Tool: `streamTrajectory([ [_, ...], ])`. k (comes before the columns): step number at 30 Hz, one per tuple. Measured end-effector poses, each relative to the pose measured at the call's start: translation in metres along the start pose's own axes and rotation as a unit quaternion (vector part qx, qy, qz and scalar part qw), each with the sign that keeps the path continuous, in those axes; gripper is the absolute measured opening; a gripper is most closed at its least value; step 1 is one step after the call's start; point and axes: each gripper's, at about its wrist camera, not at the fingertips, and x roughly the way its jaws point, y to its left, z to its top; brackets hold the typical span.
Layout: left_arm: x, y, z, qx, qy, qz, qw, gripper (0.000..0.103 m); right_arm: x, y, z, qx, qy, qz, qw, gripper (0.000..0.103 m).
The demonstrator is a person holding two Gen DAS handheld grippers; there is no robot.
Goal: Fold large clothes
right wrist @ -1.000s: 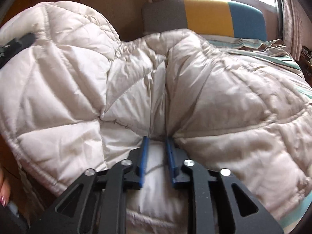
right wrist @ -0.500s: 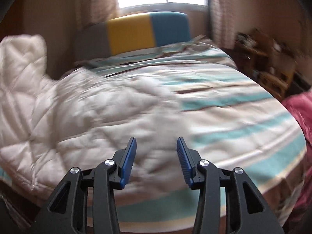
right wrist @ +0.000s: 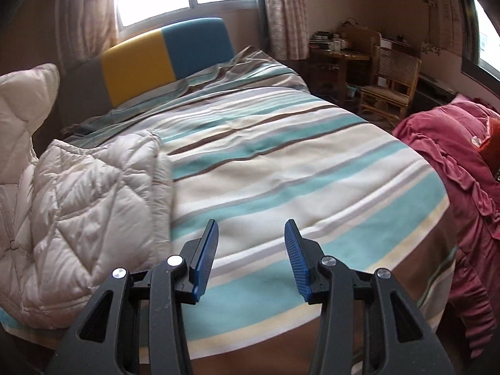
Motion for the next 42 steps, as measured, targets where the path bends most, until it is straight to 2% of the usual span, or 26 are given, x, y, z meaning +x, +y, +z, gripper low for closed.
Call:
streamTrajectory([
  [6, 0.026, -0.049, -0.022, 0.066, 0.041, -0.029, 0.9965, 0.032, -0.005, -0.016, -0.002, -0.002, -0.001, -0.040, 0.999, 0.044],
  [10, 0.044, -0.077, -0.042, 0.105, 0.068, -0.048, 0.9910, 0.033, -0.008, -0.026, -0.003, 0.002, -0.002, -0.045, 0.999, 0.044],
  [17, 0.054, -0.093, -0.064, 0.148, 0.074, -0.058, 0.9846, 0.043, -0.007, -0.035, -0.003, 0.012, 0.002, -0.049, 0.999, 0.044],
  [19, 0.053, -0.092, -0.063, 0.148, 0.074, -0.063, 0.9842, 0.047, -0.006, -0.036, -0.004, 0.017, 0.003, -0.046, 0.999, 0.044],
  [26, 0.034, -0.084, -0.056, 0.112, 0.066, -0.114, 0.9849, 0.080, -0.007, -0.030, -0.001, 0.011, 0.002, -0.040, 0.999, 0.044],
  [32, -0.002, -0.064, -0.044, 0.069, 0.049, -0.153, 0.9847, 0.081, -0.011, -0.020, 0.003, 0.001, -0.007, -0.031, 1.000, 0.044],
  [37, -0.018, -0.015, -0.028, -0.015, 0.046, -0.110, 0.9928, 0.081, -0.014, -0.009, 0.007, -0.005, -0.009, -0.024, 1.000, 0.044],
  [40, -0.016, 0.032, -0.025, -0.079, 0.038, -0.043, 0.9953, 0.081, -0.021, 0.003, 0.016, -0.013, -0.021, -0.009, 1.000, 0.044],
  [42, -0.008, 0.064, -0.024, -0.115, 0.030, 0.014, 0.9928, 0.081, -0.028, 0.017, 0.025, -0.024, -0.036, 0.005, 0.999, 0.044],
])
